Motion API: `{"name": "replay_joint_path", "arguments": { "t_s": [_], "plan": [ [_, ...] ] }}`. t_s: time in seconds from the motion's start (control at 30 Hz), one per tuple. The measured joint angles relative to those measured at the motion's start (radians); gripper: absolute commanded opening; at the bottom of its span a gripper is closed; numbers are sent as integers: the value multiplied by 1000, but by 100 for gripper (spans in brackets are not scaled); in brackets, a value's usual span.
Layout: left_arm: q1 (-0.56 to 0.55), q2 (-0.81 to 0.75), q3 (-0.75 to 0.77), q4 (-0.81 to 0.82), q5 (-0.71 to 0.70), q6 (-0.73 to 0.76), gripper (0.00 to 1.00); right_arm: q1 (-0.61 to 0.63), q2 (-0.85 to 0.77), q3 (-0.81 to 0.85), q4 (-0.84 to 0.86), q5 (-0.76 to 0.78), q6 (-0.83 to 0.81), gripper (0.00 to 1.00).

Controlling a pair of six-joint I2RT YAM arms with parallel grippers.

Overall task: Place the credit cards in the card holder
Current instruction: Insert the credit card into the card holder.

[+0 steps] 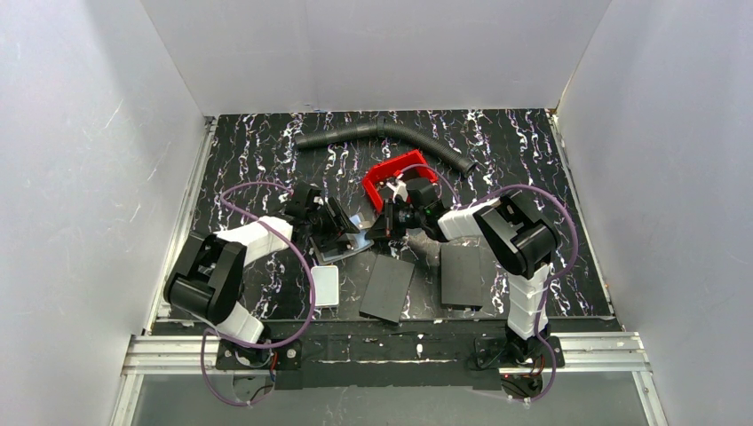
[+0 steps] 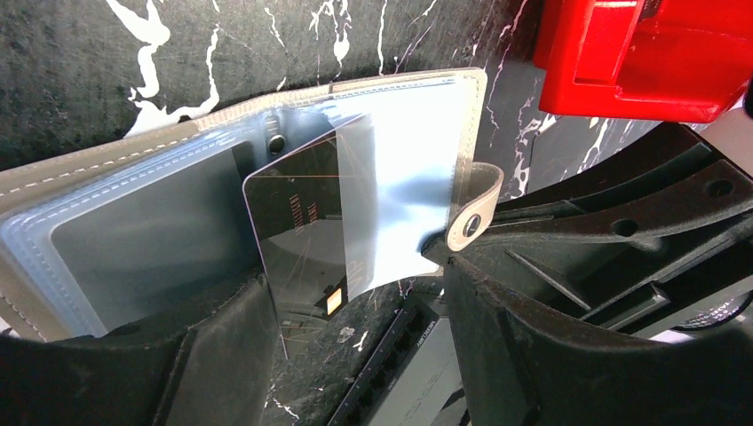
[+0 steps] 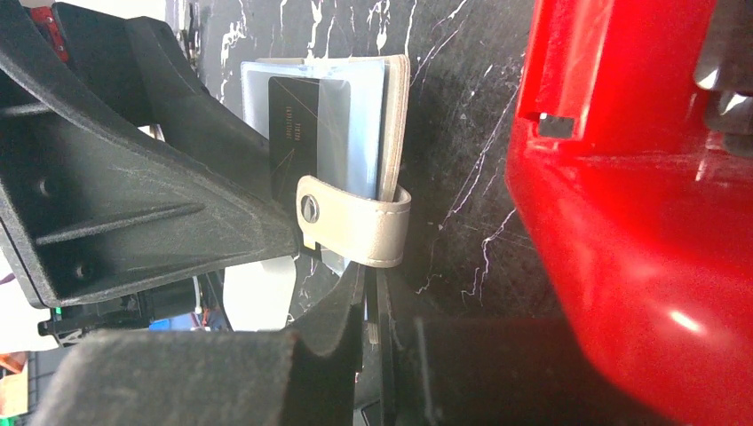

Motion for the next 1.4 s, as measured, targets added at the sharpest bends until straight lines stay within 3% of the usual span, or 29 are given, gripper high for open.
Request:
{"name": "replay_joint_path", "arguments": {
  "t_s": [0.37, 0.7, 0.87, 1.4],
  "plan": [
    [-47, 41, 76, -83, -50, 18, 60, 3, 0, -2, 5, 0, 1, 1],
    [-64, 49, 102, -98, -65, 56, 71, -10, -2, -26, 46, -1, 6, 1],
    [-71, 25, 94, -111, -63, 89, 72, -12, -2, -38, 74, -13, 17, 1],
    [-71, 26, 133, -203, -80, 106, 67, -14, -2, -39, 76, -19, 17, 1]
  ]
}}
